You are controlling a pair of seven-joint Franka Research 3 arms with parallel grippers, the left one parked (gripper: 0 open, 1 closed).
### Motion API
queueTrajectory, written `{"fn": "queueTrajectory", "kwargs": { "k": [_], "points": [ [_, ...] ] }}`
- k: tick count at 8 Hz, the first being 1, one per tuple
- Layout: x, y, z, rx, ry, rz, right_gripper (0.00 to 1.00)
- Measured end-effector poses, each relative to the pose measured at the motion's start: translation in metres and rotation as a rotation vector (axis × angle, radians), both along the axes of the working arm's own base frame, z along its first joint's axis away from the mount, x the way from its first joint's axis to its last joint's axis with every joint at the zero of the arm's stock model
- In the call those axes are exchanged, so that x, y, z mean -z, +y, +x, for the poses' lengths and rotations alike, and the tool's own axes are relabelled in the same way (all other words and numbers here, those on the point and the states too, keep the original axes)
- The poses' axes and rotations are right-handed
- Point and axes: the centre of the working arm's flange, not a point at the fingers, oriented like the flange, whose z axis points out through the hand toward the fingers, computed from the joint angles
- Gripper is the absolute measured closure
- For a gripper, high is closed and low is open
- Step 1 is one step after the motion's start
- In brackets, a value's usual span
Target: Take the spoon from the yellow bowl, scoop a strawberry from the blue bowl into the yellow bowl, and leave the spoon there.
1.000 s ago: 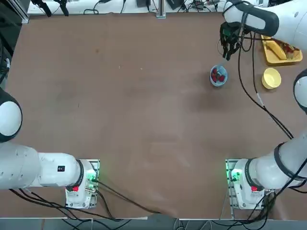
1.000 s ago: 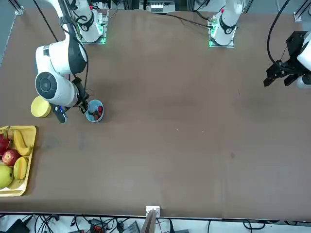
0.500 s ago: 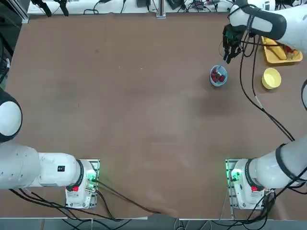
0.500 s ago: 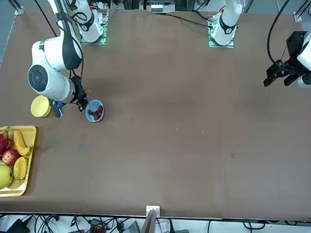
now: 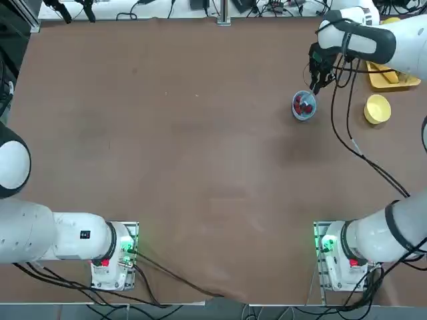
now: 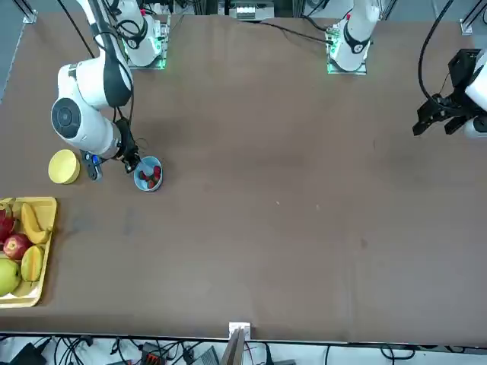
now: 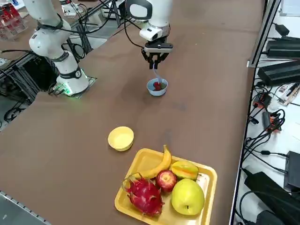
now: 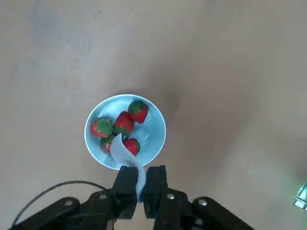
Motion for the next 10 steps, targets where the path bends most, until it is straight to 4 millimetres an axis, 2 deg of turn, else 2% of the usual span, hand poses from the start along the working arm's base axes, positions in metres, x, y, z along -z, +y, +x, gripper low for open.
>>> {"fn": "queueTrajectory", "kwargs": {
  "k": [7,10],
  "points": [
    [-0.0007,0.0029,0.0020,0.032,-0.019,0.040,0.89],
    [0.0064,0.0021,-0.0016,0.033,-0.016,0.040,0.89]
  ]
}}
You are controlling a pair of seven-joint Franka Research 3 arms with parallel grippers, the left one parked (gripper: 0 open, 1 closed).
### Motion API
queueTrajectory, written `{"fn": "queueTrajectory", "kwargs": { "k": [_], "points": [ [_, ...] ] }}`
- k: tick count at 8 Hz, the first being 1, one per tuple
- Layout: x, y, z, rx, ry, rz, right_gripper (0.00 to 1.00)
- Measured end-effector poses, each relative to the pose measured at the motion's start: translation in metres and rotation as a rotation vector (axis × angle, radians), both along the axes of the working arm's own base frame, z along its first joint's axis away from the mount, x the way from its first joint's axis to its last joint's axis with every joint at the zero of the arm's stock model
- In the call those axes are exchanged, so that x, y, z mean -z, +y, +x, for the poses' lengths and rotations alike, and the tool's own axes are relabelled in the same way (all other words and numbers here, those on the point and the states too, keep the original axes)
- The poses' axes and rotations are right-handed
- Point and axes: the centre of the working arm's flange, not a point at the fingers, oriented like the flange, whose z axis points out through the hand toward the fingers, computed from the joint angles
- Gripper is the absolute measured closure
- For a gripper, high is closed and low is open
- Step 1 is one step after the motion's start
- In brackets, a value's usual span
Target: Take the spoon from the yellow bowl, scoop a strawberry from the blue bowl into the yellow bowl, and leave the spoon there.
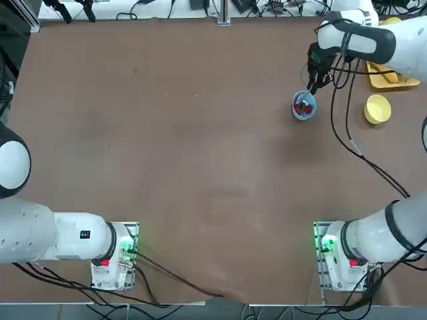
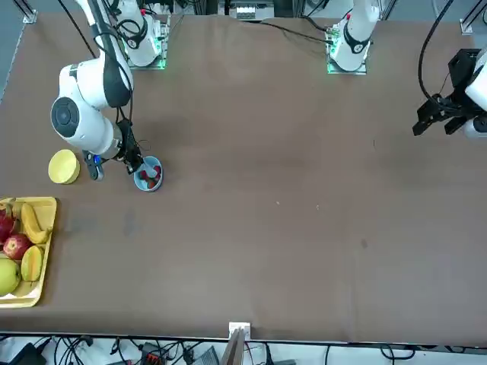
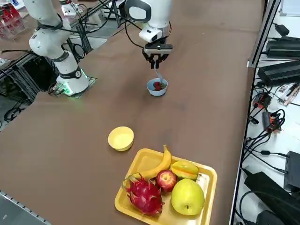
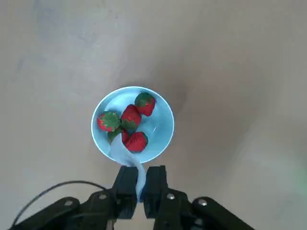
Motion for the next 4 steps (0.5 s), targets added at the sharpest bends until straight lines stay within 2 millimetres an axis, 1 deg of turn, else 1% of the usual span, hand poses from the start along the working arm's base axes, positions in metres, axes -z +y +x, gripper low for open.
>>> {"fn": "queueTrajectory", "kwargs": {
  "k": [4],
  "points": [
    [0.0033,-0.0002,-0.0008,0.002,-0.010,0.003,0.89]
  ]
}}
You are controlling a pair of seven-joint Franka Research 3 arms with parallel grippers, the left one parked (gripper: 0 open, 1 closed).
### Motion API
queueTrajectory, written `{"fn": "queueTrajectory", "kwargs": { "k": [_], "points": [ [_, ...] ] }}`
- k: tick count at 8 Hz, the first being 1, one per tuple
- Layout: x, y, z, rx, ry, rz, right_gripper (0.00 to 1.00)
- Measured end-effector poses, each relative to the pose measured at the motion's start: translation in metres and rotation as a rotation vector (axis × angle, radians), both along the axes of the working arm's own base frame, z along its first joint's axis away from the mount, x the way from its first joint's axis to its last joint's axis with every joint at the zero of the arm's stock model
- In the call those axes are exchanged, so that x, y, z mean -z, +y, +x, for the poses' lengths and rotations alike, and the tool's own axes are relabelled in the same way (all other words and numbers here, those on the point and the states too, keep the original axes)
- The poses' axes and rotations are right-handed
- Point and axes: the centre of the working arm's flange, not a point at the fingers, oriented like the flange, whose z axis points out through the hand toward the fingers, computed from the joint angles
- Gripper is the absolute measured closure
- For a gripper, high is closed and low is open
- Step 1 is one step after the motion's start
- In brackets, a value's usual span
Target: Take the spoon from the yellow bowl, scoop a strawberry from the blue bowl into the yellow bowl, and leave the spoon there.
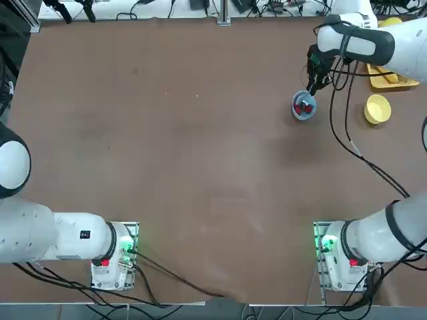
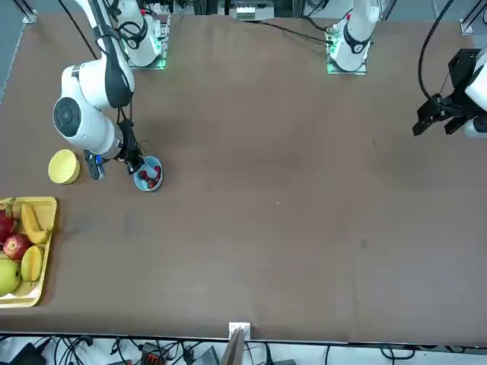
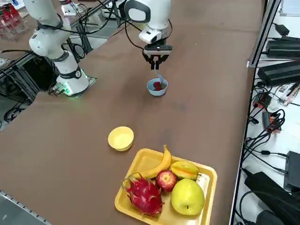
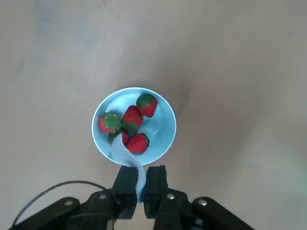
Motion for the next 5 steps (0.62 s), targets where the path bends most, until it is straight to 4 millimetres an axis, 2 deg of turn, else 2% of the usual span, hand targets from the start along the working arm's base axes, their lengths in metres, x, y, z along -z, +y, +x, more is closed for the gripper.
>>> {"fn": "queueTrajectory", "kwargs": {
  "k": [5],
  "points": [
    [0.0007,0.0001,-0.0002,0.003,-0.002,0.003,0.89]
  ]
}}
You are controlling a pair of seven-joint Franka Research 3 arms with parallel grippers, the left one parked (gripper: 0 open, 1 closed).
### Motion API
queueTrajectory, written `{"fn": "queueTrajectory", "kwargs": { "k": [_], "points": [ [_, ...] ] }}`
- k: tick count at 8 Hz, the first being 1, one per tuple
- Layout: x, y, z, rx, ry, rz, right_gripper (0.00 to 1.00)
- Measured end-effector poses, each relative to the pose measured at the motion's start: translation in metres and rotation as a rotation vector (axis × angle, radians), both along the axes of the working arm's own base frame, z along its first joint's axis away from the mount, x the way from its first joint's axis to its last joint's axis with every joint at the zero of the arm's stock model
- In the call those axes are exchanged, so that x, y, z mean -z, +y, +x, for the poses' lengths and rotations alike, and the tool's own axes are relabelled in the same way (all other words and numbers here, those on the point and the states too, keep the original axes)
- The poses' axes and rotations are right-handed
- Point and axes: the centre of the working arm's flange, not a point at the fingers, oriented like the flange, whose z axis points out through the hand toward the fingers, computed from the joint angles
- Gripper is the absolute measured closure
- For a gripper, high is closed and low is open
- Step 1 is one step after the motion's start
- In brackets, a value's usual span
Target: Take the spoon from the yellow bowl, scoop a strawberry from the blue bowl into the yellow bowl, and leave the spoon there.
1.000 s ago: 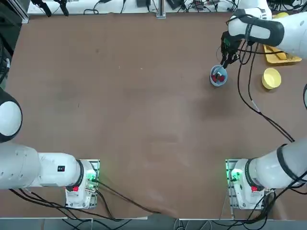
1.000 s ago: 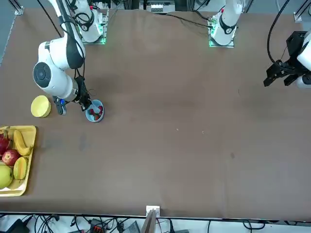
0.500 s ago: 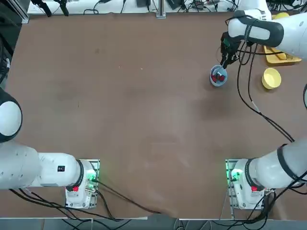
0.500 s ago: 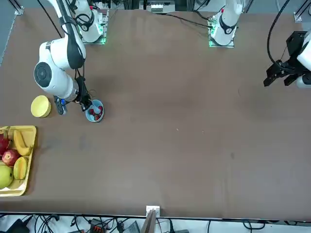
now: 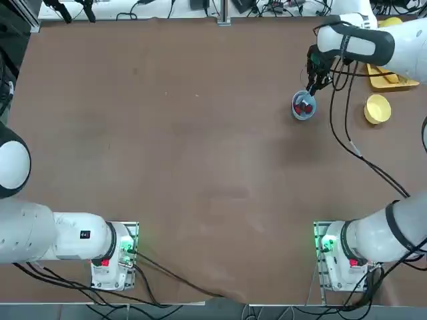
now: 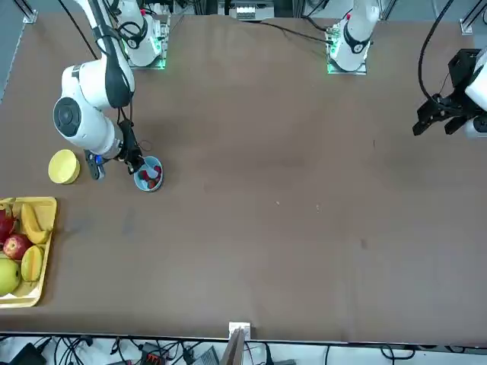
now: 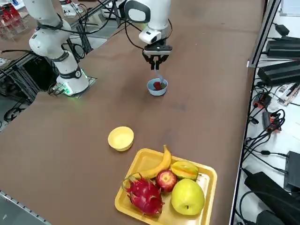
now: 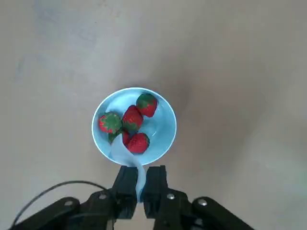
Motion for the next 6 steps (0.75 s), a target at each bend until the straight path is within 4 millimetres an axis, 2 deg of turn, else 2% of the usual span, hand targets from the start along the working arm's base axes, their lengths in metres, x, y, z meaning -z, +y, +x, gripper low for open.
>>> {"fn": "queueTrajectory", "kwargs": {
  "k": [6],
  "points": [
    [-0.0018,0.0004,0.0018,0.003,-0.010,0.005,0.89]
  ]
}}
